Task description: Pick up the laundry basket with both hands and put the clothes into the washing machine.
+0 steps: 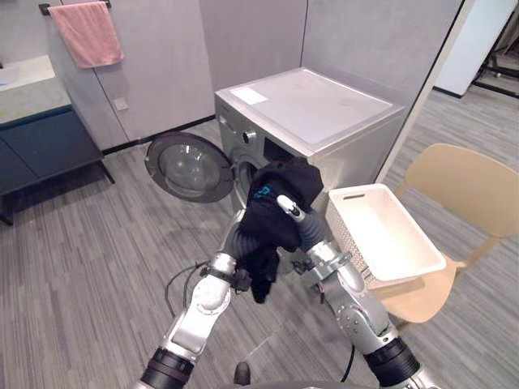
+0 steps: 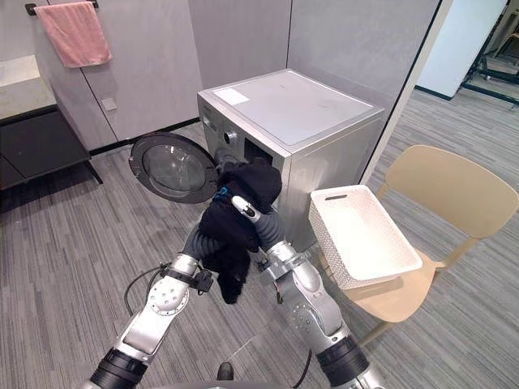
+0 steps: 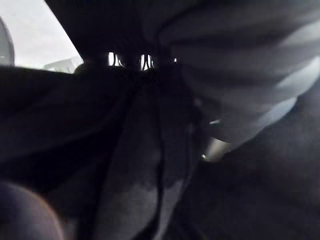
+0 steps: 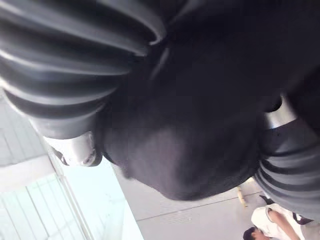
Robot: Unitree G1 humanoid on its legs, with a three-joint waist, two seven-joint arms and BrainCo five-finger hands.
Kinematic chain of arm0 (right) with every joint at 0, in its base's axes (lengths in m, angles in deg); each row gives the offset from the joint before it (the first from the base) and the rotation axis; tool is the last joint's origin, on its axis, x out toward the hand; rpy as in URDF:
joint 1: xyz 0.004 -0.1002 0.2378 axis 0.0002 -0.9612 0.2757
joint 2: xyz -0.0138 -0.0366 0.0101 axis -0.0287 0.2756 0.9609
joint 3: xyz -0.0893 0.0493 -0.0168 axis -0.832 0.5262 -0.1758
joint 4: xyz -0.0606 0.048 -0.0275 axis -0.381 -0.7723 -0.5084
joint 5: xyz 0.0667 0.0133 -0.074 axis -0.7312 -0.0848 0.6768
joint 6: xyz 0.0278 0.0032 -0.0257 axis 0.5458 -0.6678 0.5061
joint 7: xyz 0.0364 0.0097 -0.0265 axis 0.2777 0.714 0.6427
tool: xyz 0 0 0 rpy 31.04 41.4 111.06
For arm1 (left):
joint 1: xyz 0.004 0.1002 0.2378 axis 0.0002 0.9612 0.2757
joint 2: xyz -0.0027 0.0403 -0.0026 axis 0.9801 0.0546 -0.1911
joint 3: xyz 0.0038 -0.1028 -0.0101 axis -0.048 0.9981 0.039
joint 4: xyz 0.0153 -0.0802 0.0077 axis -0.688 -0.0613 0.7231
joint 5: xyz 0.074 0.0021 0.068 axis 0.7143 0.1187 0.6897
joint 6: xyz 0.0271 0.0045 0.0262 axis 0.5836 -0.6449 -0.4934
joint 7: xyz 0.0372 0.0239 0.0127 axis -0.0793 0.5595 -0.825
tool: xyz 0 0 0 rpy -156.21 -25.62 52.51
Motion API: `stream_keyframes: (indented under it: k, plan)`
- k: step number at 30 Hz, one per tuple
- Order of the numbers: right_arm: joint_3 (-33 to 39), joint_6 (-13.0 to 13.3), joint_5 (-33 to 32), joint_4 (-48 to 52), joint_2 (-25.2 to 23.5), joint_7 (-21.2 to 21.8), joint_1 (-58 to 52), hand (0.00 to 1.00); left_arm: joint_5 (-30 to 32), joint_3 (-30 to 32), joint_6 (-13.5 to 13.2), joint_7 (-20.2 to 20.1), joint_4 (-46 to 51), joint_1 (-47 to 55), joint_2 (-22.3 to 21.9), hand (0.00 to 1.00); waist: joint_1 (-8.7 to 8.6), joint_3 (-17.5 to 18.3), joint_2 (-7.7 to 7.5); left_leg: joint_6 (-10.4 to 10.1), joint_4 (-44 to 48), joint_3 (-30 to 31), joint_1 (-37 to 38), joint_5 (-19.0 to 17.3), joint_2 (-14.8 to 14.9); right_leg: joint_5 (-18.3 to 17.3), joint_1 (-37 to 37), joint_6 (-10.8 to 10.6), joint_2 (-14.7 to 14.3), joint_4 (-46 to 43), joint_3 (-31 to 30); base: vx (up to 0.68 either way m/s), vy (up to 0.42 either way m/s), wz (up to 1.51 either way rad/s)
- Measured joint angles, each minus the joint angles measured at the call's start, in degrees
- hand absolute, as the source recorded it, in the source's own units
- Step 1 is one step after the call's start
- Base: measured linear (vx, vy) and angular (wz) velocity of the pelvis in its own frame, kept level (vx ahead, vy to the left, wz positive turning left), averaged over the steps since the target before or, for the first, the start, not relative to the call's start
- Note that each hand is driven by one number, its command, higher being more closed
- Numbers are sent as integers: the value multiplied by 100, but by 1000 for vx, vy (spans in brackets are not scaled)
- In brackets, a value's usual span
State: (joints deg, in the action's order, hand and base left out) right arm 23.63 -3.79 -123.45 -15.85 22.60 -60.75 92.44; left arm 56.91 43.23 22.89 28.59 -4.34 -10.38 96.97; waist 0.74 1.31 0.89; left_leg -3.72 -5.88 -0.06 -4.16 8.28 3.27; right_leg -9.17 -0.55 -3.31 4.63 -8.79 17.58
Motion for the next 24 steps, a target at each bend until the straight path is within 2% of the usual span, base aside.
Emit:
stream_keyframes:
  k: [3,5,14,19,22,24]
  plan:
    - [491,83,152,196,-147,35,-110,0,-293,457,118,6,-69,180,-39,100,-3,22,-33,8,0,-9,-1,-6,-2,0,5,-2,3,-4,-9,3,-3,-1]
    - [1044,248,391,201,-222,-80,-138,0,-516,748,196,13,-70,394,-88,100,-2,42,-65,14,1,-19,-1,-12,-7,1,8,1,8,-10,-15,36,-19,-1]
    - [2661,283,1180,7,-241,-737,-589,0,-930,1461,248,105,-70,775,-430,100,-4,54,-80,44,29,-22,28,13,-26,-43,-2,7,35,-56,-15,29,-14,-1]
    - [3300,264,1556,-718,-236,-1057,-1024,0,-1292,1714,315,95,-104,1044,-557,100,-20,56,-83,44,1,-20,32,11,-25,-72,-3,10,35,-60,-8,0,0,0]
    - [3468,203,1782,-1611,-224,-1105,-1290,0,-1617,1863,337,68,-385,1153,-638,100,-13,54,-82,44,-1,-15,16,10,-22,-74,8,12,31,-60,-1,0,0,0]
    - [3501,61,2184,-2449,-171,-1171,-1453,0,-1899,1894,378,27,-653,1226,-642,100,11,42,-104,13,0,-6,-69,-11,-21,-108,85,9,41,-152,10,1,-3,3]
